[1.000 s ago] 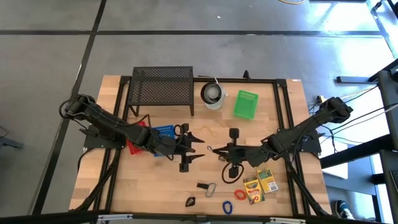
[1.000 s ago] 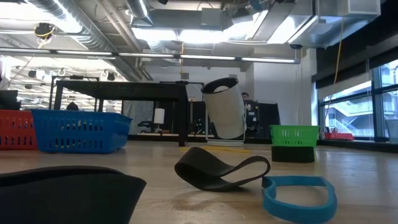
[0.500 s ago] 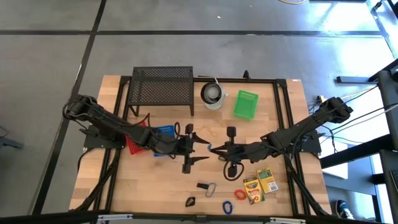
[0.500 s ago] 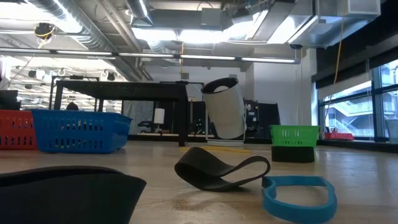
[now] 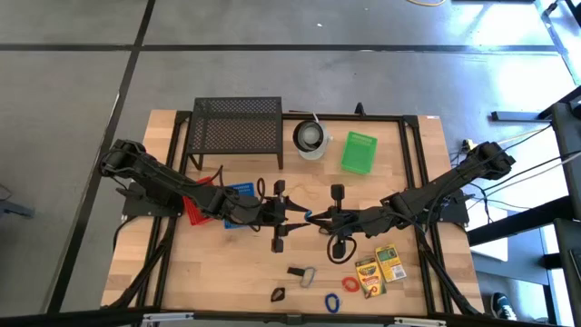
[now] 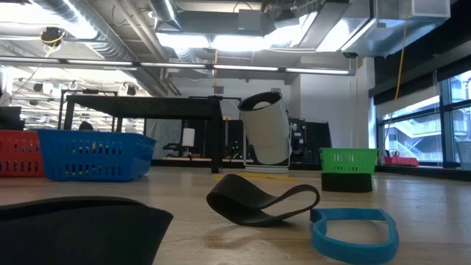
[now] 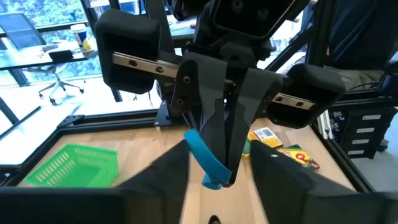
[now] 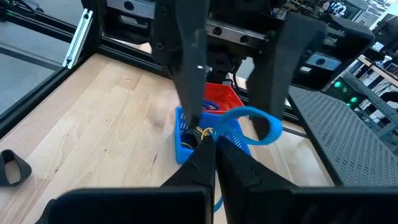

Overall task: Pick & Place Office Desk Supplies
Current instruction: Put the blue rubber band into the blue bin

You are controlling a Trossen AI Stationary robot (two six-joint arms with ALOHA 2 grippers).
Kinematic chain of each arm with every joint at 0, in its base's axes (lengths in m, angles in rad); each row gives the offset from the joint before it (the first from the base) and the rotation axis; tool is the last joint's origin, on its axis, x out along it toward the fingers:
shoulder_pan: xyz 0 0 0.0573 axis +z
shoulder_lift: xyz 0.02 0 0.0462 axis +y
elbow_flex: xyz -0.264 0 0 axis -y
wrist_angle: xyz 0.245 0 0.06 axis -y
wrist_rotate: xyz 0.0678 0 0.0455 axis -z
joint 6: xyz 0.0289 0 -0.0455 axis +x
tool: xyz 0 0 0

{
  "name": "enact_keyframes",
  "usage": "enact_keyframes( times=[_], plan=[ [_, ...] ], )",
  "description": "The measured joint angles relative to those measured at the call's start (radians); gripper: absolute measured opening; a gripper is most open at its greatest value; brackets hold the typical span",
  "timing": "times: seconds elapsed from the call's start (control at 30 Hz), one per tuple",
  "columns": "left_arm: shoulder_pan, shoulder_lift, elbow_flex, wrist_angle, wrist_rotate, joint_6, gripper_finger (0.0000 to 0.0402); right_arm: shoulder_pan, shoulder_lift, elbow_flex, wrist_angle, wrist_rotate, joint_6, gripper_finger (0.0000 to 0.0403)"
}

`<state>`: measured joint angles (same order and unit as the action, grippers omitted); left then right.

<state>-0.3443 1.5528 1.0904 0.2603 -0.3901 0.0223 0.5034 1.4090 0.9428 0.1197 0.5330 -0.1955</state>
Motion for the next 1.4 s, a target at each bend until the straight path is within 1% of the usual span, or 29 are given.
enact_keyframes(
  times=[0.2,0.27,0.37,0.47,0.57,0.67,0.8,0.93,1.0,1.1,1.17,1.27,1.4],
  plan=[
    [0.0,0.0,0.0,0.0,0.0,0.0,0.0028,0.0,0.0,0.0,0.0,0.0,0.0,0.0009],
    [0.0,0.0,0.0,0.0,0.0,-0.002,0.0009,0.0,0.0,0.0,0.0,0.0,0.001,0.0009],
    [0.0,0.0,0.0,-0.001,0.0,-0.017,0.0008,0.0,0.0,0.0,0.0,0.0,0.011,0.0009],
    [0.0,0.0,0.0,0.001,-0.001,-0.033,0.0005,0.0,0.0,0.0,0.0,0.0,0.067,0.0011],
    [0.0,0.0,0.0,0.005,-0.016,-0.052,0.0002,-0.003,0.0,0.0,0.0,0.0,0.112,0.0026],
    [0.0,0.0,0.0,0.005,-0.038,-0.07,0.0005,-0.003,0.0,0.0,-0.006,0.0,0.138,0.0056],
    [0.0,0.0,0.0,0.0,-0.044,-0.097,0.0003,-0.003,-0.001,0.001,-0.026,0.0,0.168,0.0112],
    [0.0,0.0,0.0,-0.028,-0.088,-0.109,0.0004,-0.002,-0.001,0.001,-0.068,-0.001,0.222,0.0167],
    [0.0,0.0,0.0,-0.062,-0.126,-0.122,0.0005,-0.002,-0.001,0.001,-0.105,0.0,0.261,0.0189],
    [0.0,-0.013,0.0,-0.151,-0.208,-0.161,0.0004,-0.002,-0.001,0.001,-0.159,0.0,0.319,0.0211],
    [0.003,-0.032,0.001,-0.239,-0.248,-0.219,0.0003,-0.002,-0.001,0.001,-0.194,-0.001,0.352,0.022],
    [0.009,-0.06,0.001,-0.414,-0.276,-0.342,0.0004,-0.002,-0.001,0.001,-0.249,0.0,0.399,0.0223],
    [0.026,-0.089,0.001,-0.703,-0.282,-0.546,0.0004,-0.004,-0.001,0.001,-0.308,0.004,0.423,0.0218]
  ],
)
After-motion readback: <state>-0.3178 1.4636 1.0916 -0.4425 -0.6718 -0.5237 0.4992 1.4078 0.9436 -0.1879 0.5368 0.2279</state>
